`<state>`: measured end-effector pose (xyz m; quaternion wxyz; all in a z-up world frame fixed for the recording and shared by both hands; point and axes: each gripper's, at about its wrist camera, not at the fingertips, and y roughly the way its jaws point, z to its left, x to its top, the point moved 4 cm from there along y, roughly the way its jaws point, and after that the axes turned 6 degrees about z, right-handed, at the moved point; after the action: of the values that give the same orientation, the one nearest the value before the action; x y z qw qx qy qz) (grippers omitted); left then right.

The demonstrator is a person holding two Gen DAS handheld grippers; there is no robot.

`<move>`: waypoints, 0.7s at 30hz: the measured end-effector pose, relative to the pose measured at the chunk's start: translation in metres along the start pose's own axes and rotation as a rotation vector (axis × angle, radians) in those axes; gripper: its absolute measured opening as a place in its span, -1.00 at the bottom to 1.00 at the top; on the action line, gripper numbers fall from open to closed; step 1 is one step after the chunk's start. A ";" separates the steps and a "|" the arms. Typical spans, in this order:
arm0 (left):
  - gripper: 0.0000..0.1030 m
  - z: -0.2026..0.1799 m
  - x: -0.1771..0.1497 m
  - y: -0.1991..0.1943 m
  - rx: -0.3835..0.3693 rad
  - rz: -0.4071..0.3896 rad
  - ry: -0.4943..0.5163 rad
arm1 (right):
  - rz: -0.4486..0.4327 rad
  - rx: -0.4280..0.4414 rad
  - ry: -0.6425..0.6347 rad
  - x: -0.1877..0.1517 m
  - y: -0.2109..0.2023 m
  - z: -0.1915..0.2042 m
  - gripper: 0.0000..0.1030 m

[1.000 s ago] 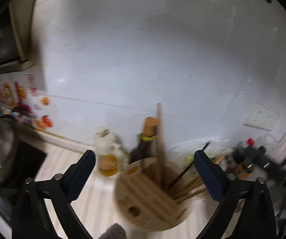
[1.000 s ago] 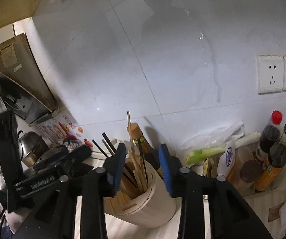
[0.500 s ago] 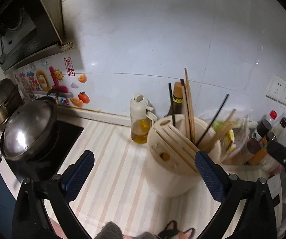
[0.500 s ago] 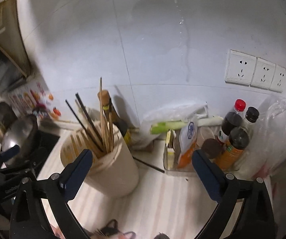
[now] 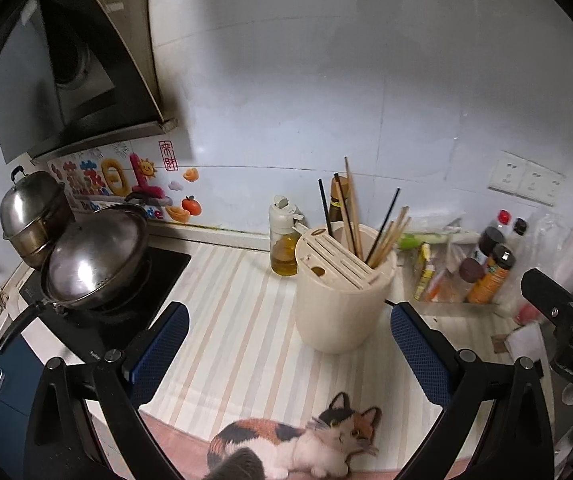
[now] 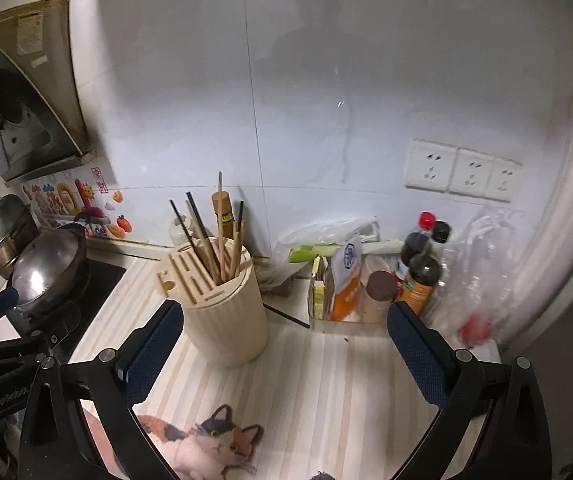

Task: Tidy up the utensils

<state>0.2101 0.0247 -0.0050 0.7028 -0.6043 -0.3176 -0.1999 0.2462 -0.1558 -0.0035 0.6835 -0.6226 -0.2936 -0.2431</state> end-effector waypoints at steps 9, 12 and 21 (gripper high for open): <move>1.00 0.019 -0.039 -0.081 -0.033 -0.029 0.021 | -0.056 -0.058 0.017 -0.041 -0.108 0.023 1.00; 1.00 0.023 -0.052 -0.105 -0.049 -0.037 0.027 | -0.067 -0.068 0.023 -0.057 -0.143 0.031 1.00; 1.00 0.029 -0.078 -0.157 -0.059 -0.058 0.012 | -0.094 -0.088 0.032 -0.090 -0.213 0.038 1.00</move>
<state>0.0438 0.0149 0.0564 0.6806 -0.6141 -0.3247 -0.2328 0.0305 -0.1442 0.0859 0.6478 -0.6337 -0.3005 -0.2976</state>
